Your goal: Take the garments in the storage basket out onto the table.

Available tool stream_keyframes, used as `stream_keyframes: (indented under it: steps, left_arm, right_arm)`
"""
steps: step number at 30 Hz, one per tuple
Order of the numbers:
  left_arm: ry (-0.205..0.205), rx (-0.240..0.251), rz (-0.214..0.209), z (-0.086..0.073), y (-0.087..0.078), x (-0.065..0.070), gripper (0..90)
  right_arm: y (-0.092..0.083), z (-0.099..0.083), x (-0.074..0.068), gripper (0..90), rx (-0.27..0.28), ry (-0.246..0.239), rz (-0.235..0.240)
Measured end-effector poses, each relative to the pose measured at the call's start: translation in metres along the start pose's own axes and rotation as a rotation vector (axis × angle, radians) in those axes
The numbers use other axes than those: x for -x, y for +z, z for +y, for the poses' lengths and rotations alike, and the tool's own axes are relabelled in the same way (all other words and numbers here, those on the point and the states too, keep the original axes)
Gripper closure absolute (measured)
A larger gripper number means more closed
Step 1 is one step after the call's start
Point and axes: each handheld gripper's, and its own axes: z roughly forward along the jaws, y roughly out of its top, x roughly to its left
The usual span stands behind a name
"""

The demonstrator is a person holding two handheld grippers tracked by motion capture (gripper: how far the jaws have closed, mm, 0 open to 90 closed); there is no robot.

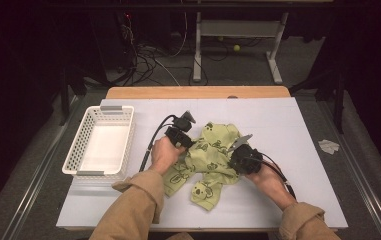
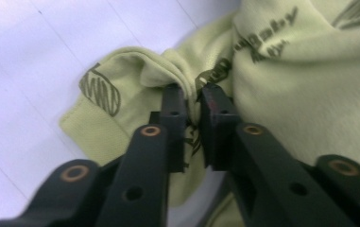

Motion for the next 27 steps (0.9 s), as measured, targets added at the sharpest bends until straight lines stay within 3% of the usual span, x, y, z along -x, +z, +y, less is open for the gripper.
stream_keyframes:
  steps: [2, 7, 10, 12, 14, 18, 19, 22, 27]
  left_arm:
    - [0.004, 0.032, 0.015, -0.004, -0.005, -0.001, 79.6]
    - [0.008, 0.127, 0.105, -0.010, -0.031, -0.007, 79.9]
    - [-0.010, 0.185, 0.152, -0.016, -0.053, -0.015, 79.9]
    - [-0.053, 0.241, 0.176, -0.024, -0.071, -0.026, 79.8]
    - [-0.063, 0.243, 0.174, -0.027, -0.074, -0.029, 79.7]
    - [-0.067, 0.184, 0.172, -0.034, -0.070, -0.033, 78.7]
    - [-0.066, 0.187, 0.144, -0.037, -0.068, -0.033, 75.9]
    - [-0.049, 0.202, 0.151, -0.036, -0.067, -0.028, 68.8]
    - [-0.002, 0.228, 0.146, -0.028, -0.068, -0.018, 60.2]
  right_arm:
    - [-0.002, 0.000, 0.001, 87.8, 0.008, -0.002, -0.001]
    - [-0.012, 0.003, 0.007, 88.3, 0.042, 0.008, -0.021]
    - [-0.016, 0.004, 0.010, 88.4, 0.060, 0.010, -0.028]
    - [-0.022, 0.004, 0.013, 88.5, 0.073, 0.020, -0.037]
    - [-0.022, 0.004, 0.014, 88.4, 0.074, 0.024, -0.038]
    - [-0.018, 0.001, 0.012, 88.3, 0.042, 0.015, -0.018]
    - [-0.011, 0.001, 0.004, 88.1, -0.001, -0.021, -0.006]
    - [-0.007, 0.003, -0.002, 87.8, -0.020, -0.055, -0.004]
    - [-0.007, 0.006, -0.005, 83.7, -0.009, -0.056, 0.017]
